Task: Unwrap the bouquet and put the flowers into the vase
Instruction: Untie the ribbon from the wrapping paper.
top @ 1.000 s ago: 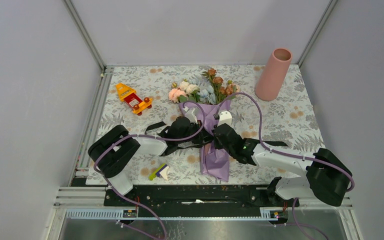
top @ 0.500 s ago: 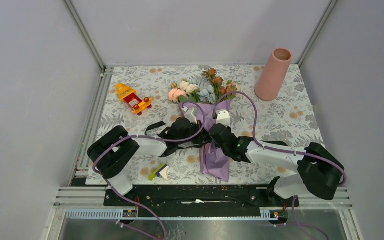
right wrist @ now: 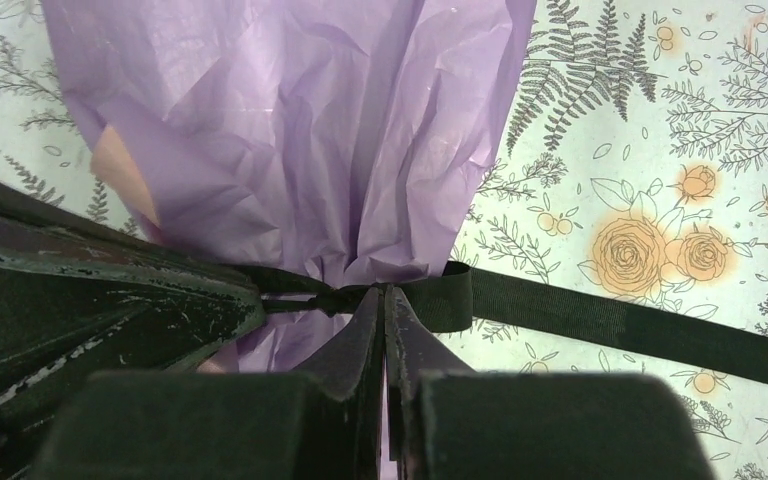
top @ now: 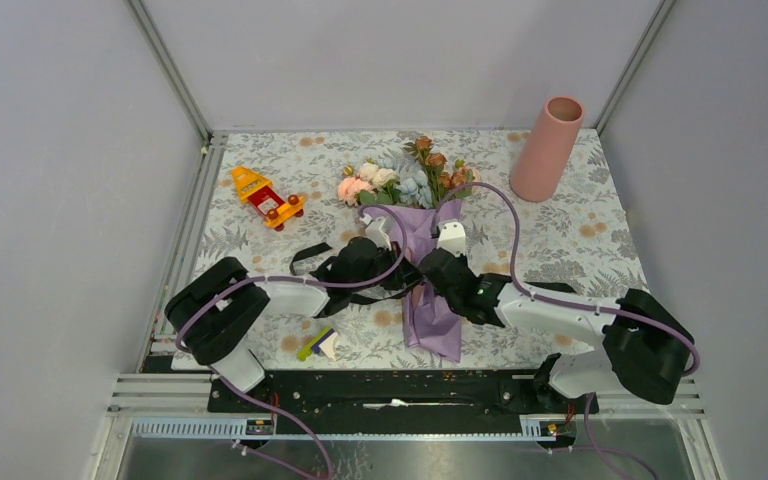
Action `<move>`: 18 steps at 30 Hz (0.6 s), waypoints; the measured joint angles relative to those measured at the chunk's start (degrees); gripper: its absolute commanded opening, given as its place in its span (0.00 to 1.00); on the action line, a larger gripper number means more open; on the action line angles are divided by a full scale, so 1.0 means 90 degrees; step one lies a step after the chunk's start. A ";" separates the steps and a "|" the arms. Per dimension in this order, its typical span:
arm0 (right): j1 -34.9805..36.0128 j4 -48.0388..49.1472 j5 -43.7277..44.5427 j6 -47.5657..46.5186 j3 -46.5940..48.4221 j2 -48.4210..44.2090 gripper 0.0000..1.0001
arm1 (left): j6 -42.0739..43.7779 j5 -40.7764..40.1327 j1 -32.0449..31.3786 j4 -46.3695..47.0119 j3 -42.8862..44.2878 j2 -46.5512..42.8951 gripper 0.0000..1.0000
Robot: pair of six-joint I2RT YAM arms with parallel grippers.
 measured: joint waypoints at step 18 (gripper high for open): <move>-0.0068 -0.0682 -0.0697 -0.0095 -0.0357 -0.1715 0.36 | 0.1848 0.0364 0.0044 -0.0782 0.0211 -0.1039 0.63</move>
